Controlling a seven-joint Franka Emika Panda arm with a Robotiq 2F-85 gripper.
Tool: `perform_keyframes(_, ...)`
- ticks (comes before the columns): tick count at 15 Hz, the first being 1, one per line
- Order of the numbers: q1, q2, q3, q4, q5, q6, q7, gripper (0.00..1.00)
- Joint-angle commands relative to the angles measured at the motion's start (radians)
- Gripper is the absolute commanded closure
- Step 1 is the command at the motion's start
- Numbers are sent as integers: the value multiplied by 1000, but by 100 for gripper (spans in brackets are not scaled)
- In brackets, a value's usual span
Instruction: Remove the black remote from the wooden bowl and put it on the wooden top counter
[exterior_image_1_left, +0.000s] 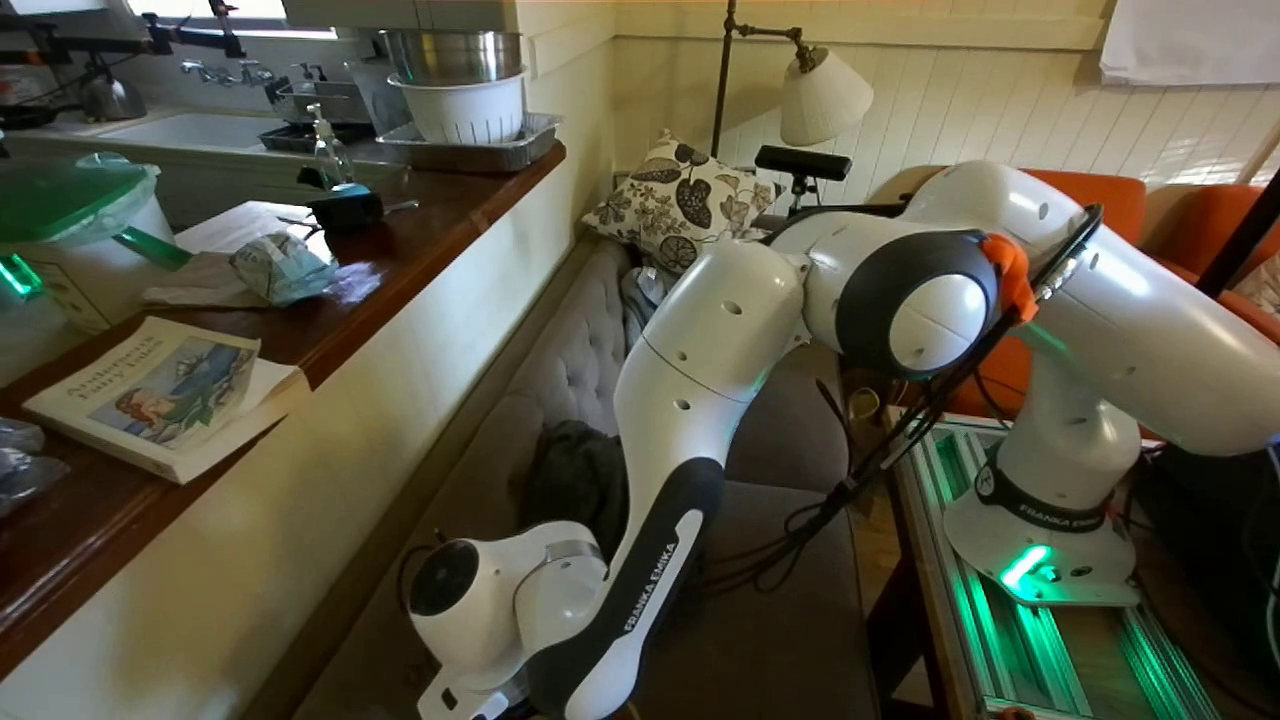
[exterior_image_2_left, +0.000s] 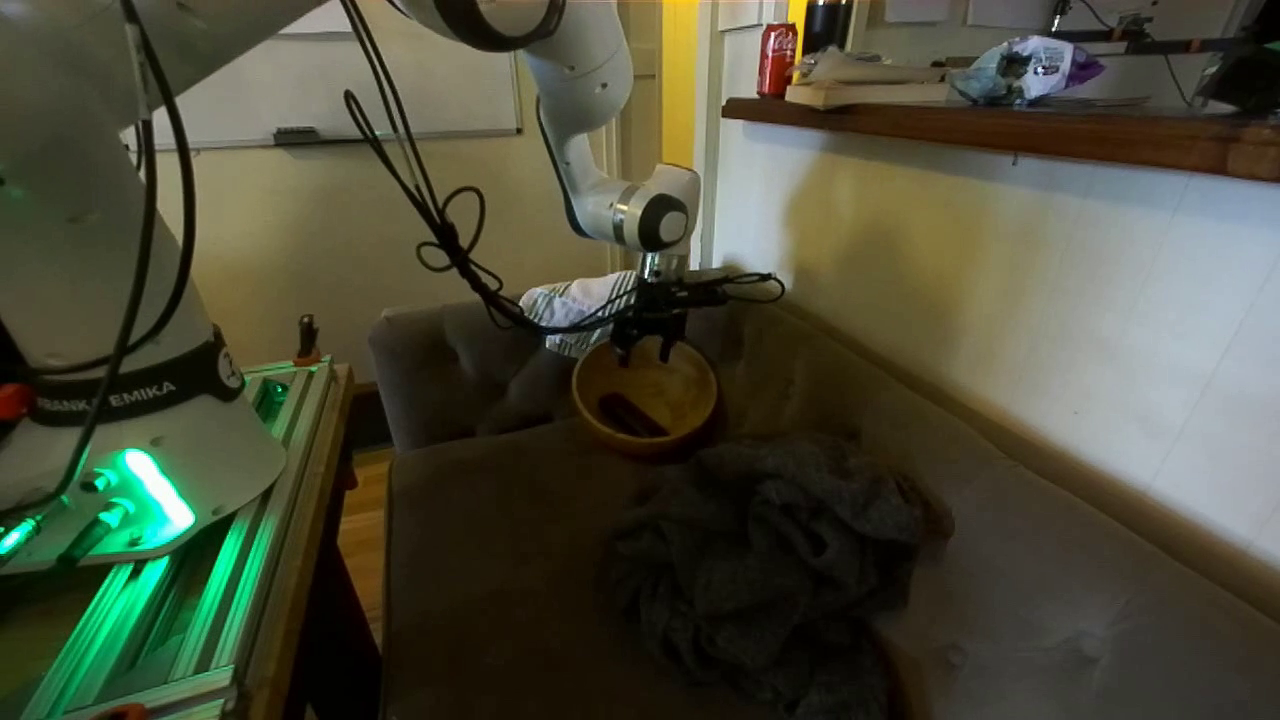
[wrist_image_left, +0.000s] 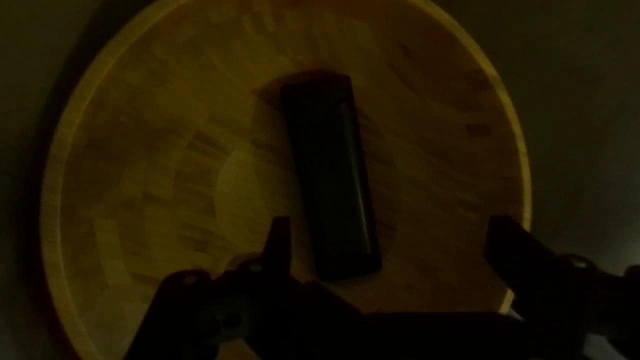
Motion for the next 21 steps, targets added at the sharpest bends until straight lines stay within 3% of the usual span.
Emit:
perform_keyframes(1,-17,75,37,27,-21,42,-169,0)
perform_keyframes(6,22,162,27,96,5,2,-210,0)
perform_keyframes(9,74,174,-17,159,43,-91,-48,0)
perform_keyframes(10,35,159,15,93,15,-19,-125,0)
perform_keyframes(12,54,163,1,122,17,-62,-70,0)
perform_keyframes(14,57,184,1,151,15,-30,-68,0)
perform_keyframes(18,88,227,-19,233,12,-49,-35,0)
perform_keyframes(21,151,263,-72,311,-9,-76,64,0)
